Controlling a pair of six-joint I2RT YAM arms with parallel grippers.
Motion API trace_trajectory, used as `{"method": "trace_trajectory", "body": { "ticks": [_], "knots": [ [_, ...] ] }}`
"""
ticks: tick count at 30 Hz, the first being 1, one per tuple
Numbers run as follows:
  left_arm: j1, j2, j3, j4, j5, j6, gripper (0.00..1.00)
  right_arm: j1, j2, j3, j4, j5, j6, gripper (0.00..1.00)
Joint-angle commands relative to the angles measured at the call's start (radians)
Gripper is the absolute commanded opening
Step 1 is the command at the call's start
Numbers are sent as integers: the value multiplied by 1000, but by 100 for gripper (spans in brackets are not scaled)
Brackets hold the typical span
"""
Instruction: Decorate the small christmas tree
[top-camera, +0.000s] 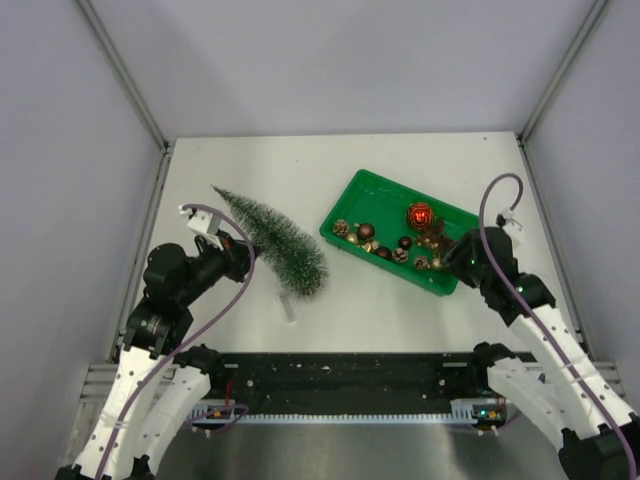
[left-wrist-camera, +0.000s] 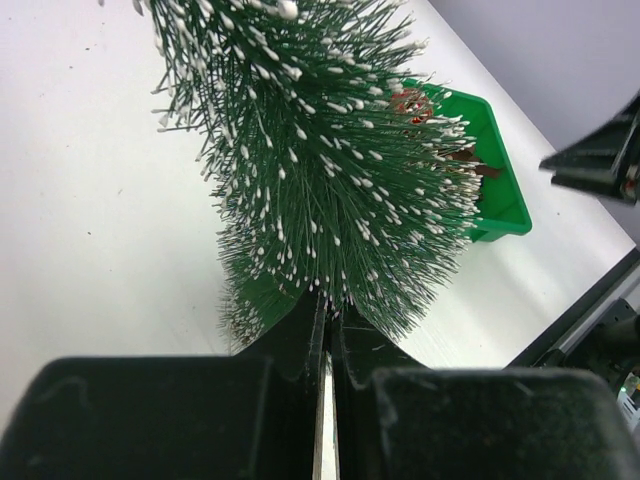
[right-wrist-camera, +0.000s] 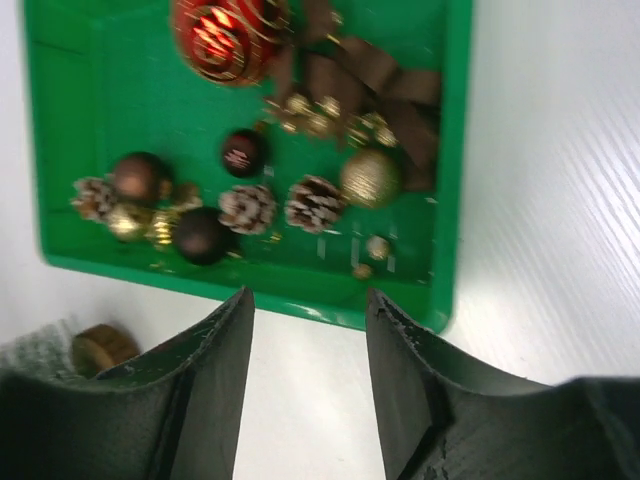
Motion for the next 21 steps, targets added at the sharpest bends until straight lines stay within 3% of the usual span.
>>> {"method": "trace_trajectory", "body": {
  "ticks": [1,9,14,21],
  "knots": [
    [-2,6,22,1,26,-24,0,11,211,221,185,-82,-118,49],
    [-2,-6,18,-26,-5,-3,0,178,793,528,287,-131,-221,58],
    [-2,-13,7,-34,-3,-8,0,217,941,533,359,-165,-227,58],
    [-2,-16,5,-32,-20,-8,0,230,1030,562,413,-139,-258,59]
  ]
}}
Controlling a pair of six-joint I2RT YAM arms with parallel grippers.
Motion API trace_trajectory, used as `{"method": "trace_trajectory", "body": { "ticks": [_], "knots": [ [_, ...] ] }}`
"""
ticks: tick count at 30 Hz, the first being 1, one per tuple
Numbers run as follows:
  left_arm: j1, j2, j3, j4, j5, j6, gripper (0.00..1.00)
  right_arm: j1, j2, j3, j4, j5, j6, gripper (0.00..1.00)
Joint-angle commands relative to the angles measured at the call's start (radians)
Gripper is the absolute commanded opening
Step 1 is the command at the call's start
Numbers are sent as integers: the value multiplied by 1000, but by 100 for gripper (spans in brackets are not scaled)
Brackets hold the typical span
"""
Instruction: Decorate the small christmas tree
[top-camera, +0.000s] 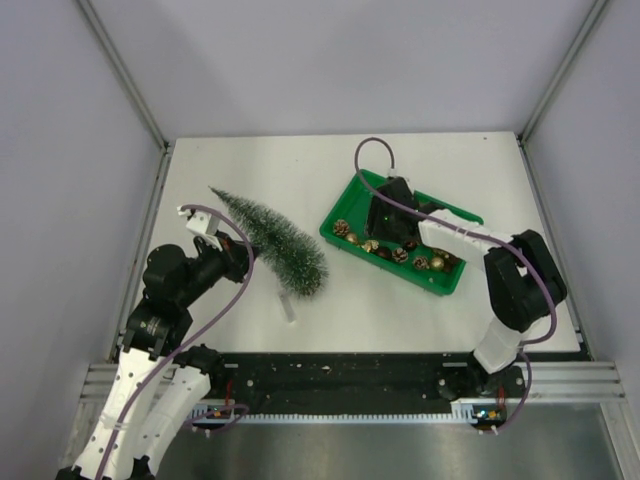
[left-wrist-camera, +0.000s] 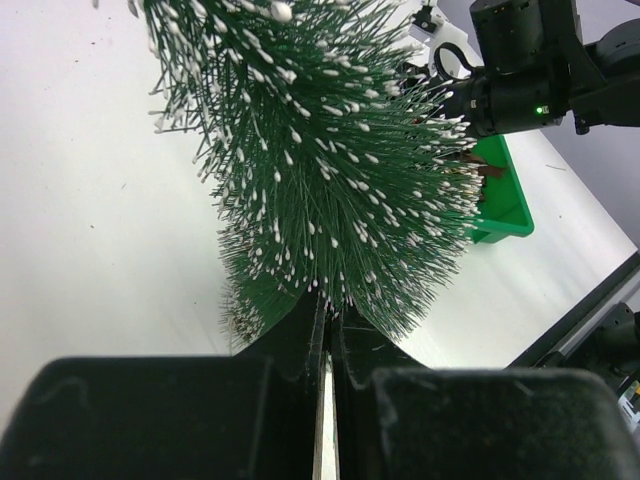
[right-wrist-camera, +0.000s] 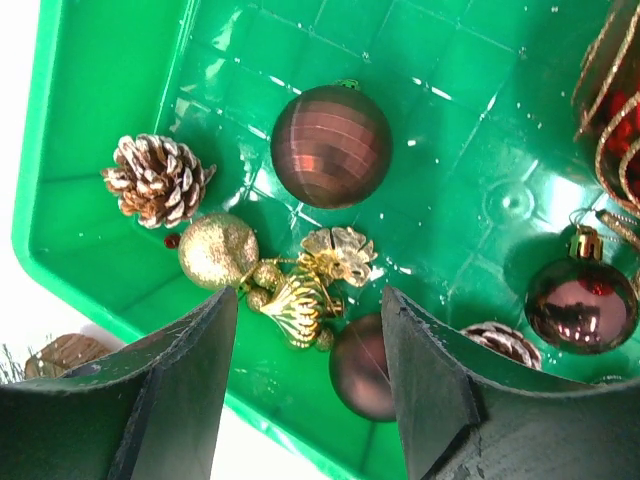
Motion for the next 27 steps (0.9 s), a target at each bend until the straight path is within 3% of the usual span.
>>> {"method": "trace_trajectory", "body": {
  "ticks": [1,11,17,27],
  "knots": [
    [-2,-7,5,-18,-15,5,0,8,40,60,76,25,-36,59],
    [-1,-2,5,-10,-15,5,0,8,135,127,69,179,-105,59],
    [-1,-7,-1,-6,-7,5,0,8,178,164,77,196,-136,55],
    [-1,-14,-9,-9,-21,-3,0,8,183,161,86,180,-125,34]
  ]
}}
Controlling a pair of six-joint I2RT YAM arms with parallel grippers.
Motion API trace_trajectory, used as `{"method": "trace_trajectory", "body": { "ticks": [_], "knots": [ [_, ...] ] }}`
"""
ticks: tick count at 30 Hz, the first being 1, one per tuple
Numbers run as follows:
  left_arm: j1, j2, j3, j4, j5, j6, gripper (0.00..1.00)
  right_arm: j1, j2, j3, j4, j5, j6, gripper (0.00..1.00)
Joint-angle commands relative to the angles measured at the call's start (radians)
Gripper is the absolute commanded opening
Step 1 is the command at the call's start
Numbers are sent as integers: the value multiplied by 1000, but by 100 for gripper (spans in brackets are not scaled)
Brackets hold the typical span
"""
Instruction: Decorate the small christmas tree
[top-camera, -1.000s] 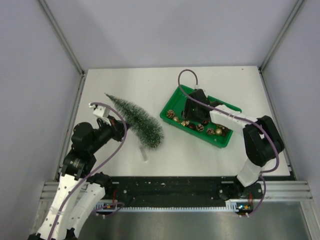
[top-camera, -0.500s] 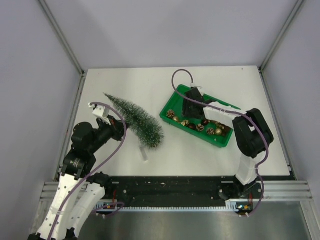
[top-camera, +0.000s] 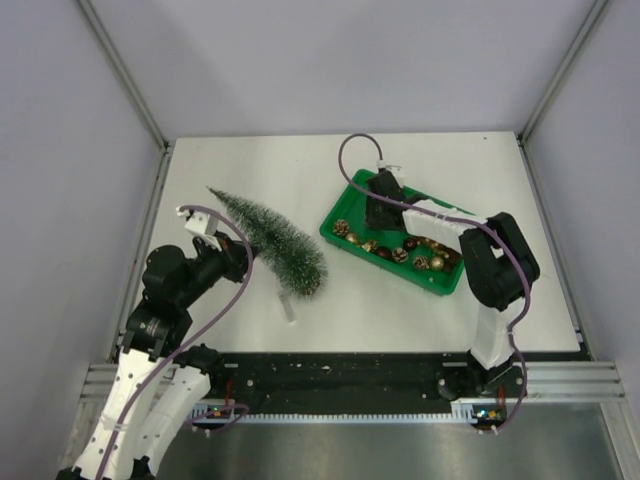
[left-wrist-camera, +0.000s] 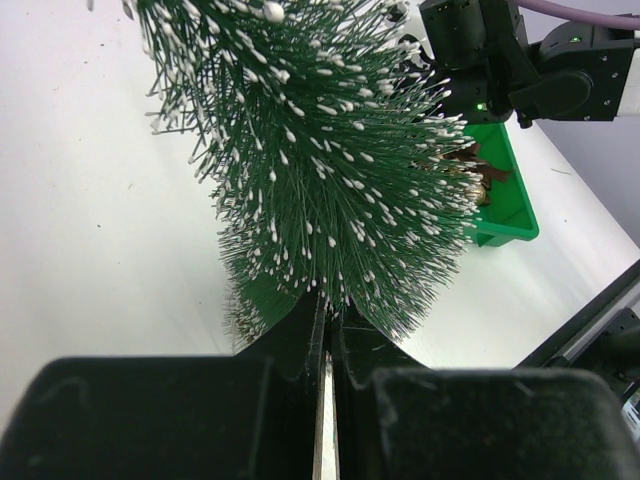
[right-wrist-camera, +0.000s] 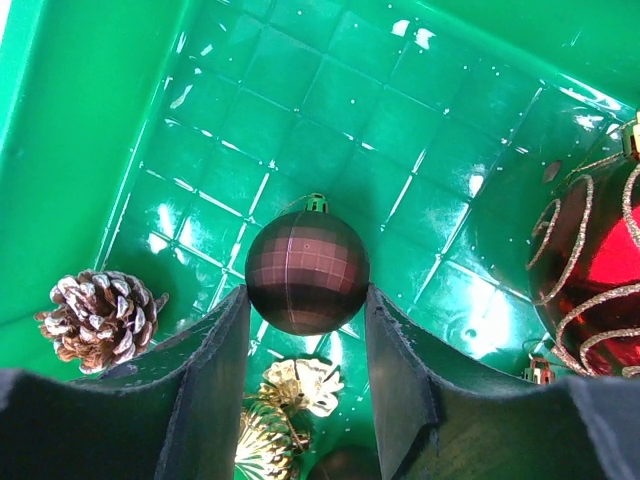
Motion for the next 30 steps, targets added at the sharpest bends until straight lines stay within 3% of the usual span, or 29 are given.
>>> {"method": "trace_trajectory", "body": {
  "ticks": [1,9,16,22,30],
  "knots": [
    [-1,-12,-9,-10,-9,-1,0,8,-18,17,12,-3,-4,32],
    [-1,-27,-18,-10,-7,-3,0,8,-328,-13,-14,-269,-67,24],
    [-1,-33,-29,30,40,-7,0,8,-518,85,-64,-751,-90,24],
    [-1,-22,-32,102,132,-26,0,32,-517,237,-124,-977,-122,24],
    [-1,-13,-30,114,129,-29,0,175,-416,447,-265,-1009,-217,25]
  ]
}}
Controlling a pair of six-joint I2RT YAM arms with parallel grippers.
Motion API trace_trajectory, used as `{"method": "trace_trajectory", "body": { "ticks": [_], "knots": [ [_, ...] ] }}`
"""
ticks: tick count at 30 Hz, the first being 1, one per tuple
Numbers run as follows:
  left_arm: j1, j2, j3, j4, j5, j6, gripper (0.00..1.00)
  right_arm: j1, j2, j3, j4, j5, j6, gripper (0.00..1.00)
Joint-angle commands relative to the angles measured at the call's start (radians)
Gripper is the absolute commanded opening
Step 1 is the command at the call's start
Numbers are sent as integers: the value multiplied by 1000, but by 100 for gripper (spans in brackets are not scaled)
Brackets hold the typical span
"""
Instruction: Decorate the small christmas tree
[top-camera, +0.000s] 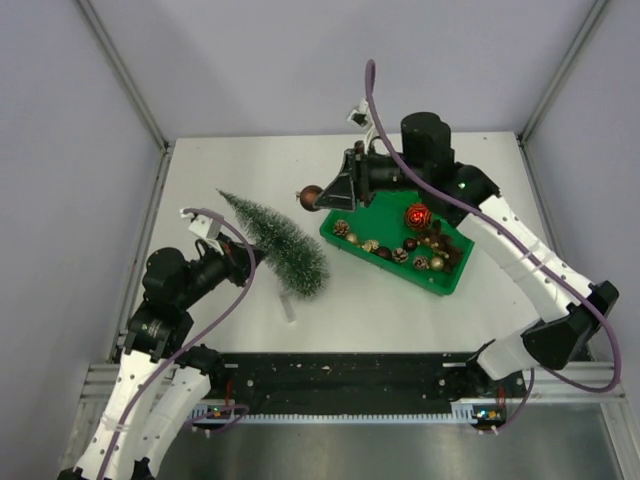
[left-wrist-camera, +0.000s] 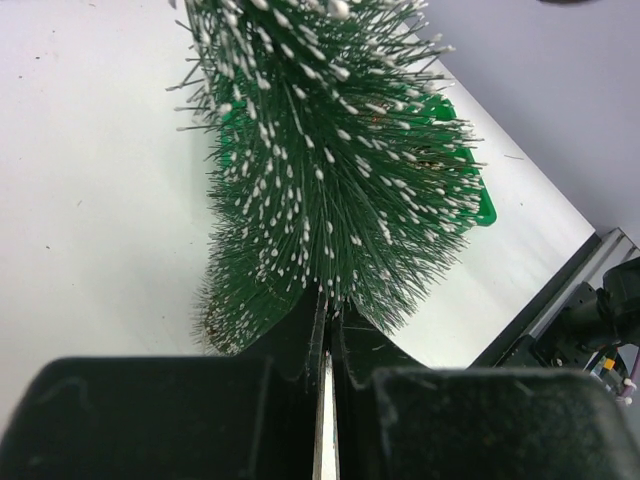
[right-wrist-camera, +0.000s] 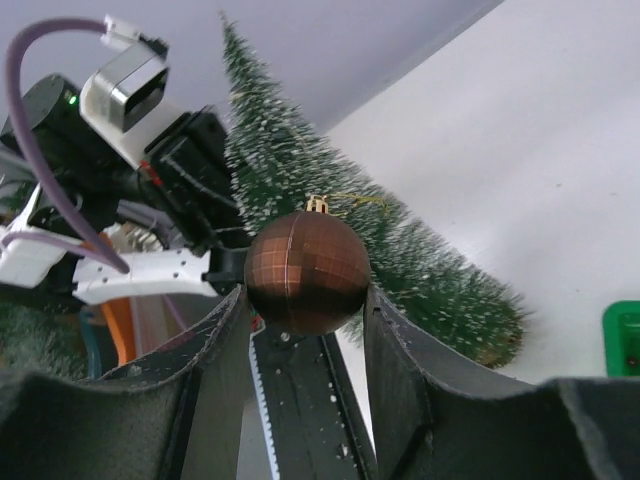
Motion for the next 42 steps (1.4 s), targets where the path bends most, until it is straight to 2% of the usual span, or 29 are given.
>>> {"method": "trace_trajectory", "body": {
  "ticks": [1,6,21,29,35,42],
  "knots": [
    [-1,3,-4,61,21,-12,0,89,42,112,-91,-62,-83,24],
    [-1,-3,-10,62,35,-12,0,142,88,180,-160,-77,-123,25],
    [-1,-7,-19,68,75,5,0,166,217,413,-364,-131,-226,24],
    [-1,-6,-23,76,97,17,0,169,263,421,-370,-123,-237,25],
    [-1,-9,-24,76,141,36,0,171,294,433,-390,-54,-260,25],
    [-1,-24,-41,74,149,37,0,156,253,393,-395,61,-275,24]
  ]
}}
